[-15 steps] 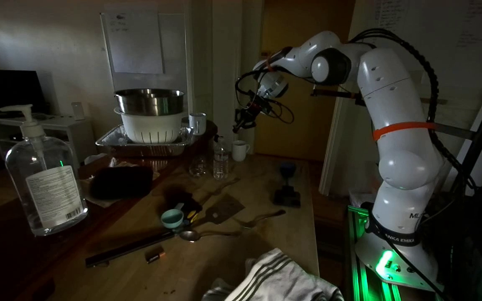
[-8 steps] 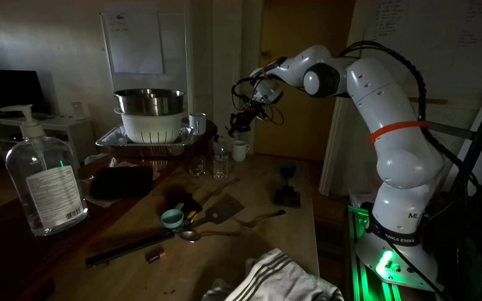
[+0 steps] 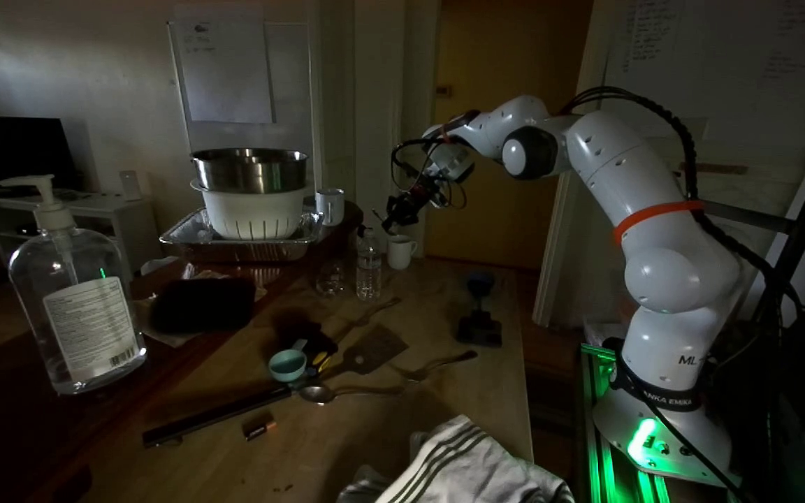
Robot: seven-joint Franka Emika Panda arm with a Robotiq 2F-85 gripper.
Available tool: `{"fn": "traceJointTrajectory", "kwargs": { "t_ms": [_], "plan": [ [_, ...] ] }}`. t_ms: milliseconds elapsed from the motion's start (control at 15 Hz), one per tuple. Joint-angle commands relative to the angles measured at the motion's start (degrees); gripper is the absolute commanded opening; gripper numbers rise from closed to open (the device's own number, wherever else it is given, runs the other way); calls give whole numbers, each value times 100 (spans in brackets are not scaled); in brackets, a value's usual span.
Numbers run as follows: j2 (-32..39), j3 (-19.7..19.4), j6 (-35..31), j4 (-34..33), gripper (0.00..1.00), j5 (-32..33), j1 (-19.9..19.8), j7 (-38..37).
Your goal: Put one spoon in the cup
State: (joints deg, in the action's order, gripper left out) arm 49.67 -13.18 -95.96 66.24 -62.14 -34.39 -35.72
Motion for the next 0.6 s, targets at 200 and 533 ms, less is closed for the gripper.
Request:
{"fn": "traceJointTrajectory", "kwargs": {
  "t_ms": [200, 533],
  "plan": [
    [426, 284, 477, -489, 2, -274, -433, -679],
    [494, 366, 513, -473, 2, -219, -533, -906]
  ]
}}
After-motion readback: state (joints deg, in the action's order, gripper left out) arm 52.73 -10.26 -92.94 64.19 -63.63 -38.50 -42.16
